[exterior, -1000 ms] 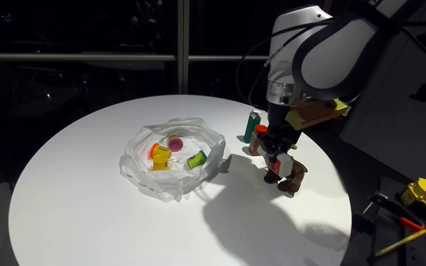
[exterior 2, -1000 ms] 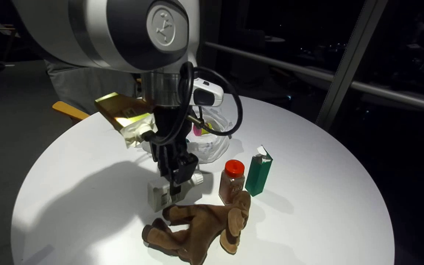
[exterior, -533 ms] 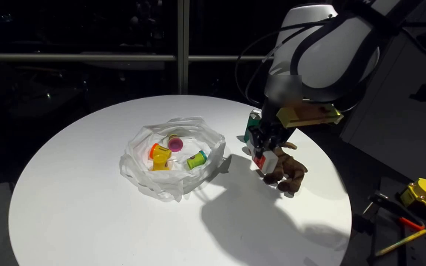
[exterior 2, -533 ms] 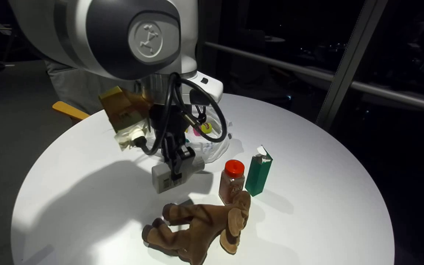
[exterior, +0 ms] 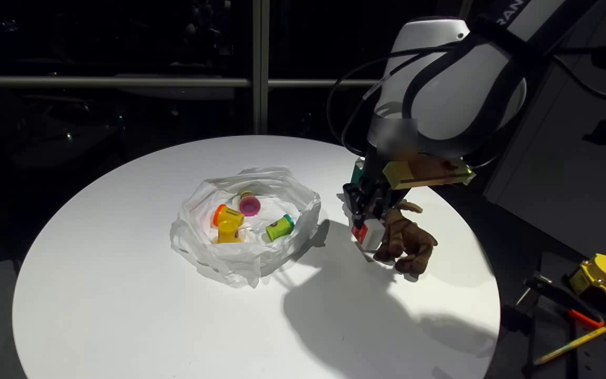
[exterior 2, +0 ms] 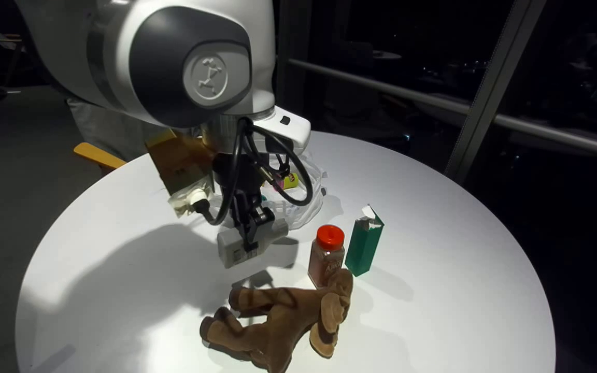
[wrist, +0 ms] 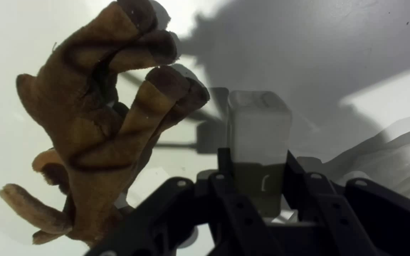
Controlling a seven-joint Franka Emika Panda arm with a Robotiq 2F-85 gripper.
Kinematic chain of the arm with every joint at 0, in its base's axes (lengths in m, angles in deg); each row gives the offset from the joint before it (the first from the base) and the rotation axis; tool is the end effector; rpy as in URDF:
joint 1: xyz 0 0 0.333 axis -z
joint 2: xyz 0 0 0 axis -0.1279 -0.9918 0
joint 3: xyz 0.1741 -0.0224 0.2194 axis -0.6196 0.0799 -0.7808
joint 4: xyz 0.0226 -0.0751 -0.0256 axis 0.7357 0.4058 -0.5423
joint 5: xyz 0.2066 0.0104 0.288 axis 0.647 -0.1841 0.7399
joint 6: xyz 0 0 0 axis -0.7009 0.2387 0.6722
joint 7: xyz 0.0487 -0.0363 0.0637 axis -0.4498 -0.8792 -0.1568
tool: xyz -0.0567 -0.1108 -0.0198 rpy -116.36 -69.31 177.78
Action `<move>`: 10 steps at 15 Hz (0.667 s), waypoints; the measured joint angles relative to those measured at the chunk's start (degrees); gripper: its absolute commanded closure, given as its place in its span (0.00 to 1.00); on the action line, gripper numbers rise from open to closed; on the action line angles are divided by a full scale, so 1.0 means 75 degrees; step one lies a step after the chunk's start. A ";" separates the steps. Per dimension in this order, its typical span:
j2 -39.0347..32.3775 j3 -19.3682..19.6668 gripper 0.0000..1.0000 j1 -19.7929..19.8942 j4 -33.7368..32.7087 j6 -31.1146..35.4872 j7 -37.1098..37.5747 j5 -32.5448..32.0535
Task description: Remove the objects in the plastic and place them on the table
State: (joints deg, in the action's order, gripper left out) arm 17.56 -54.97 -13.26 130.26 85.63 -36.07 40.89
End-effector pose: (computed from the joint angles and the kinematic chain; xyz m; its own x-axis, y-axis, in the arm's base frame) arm 0.4797 0.0008 0.1570 0.8910 -0.4495 0.0639 -0.4497 -0.8931 -0.0118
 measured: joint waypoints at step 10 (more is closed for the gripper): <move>-0.0046 0.0001 0.00 -0.0433 -0.0760 -0.0069 0.0021 -0.0006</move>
State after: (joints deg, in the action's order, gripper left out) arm 17.21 -54.96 -16.51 124.56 85.11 -35.91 40.84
